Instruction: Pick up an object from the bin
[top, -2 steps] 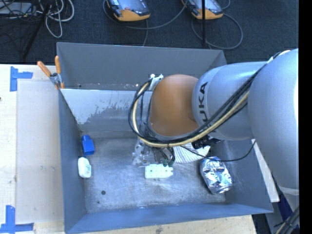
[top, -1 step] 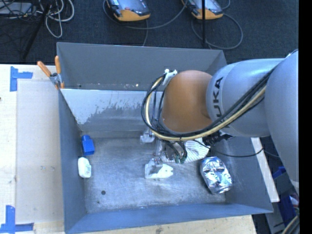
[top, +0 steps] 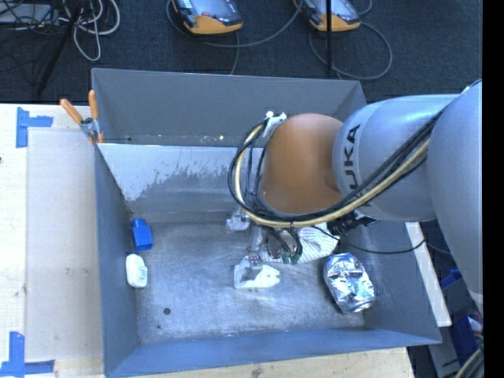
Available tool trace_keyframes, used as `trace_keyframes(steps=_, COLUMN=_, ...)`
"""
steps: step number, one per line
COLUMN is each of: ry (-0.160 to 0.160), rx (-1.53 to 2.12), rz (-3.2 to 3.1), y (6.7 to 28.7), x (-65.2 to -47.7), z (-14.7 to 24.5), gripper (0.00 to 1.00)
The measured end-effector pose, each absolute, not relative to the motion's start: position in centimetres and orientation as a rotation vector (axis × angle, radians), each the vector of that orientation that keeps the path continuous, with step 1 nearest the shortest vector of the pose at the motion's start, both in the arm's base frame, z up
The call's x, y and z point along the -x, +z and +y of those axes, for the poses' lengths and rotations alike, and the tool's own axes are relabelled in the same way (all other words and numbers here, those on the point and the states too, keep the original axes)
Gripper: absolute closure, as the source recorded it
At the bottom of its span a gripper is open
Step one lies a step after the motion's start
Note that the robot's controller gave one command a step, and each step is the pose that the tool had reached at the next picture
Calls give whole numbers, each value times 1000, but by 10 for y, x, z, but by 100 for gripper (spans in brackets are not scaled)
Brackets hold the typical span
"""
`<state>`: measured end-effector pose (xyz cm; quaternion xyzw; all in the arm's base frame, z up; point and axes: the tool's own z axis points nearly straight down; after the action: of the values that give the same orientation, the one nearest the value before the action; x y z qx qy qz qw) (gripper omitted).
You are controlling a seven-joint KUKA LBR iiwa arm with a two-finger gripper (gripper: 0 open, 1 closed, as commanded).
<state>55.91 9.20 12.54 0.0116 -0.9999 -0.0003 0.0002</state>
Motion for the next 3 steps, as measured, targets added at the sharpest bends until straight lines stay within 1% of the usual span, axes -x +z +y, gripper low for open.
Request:
trace_keyframes(steps=1, ry=-5, rx=252, rz=-3128, y=82, x=-600, z=39, gripper=100)
trace_keyframes(steps=2, ry=-5, rx=253, rz=-3129, y=82, x=-600, z=39, gripper=100)
trace_keyframes(steps=3, ry=-1, rx=278, rz=-3130, y=126, x=-581, z=73, gripper=0)
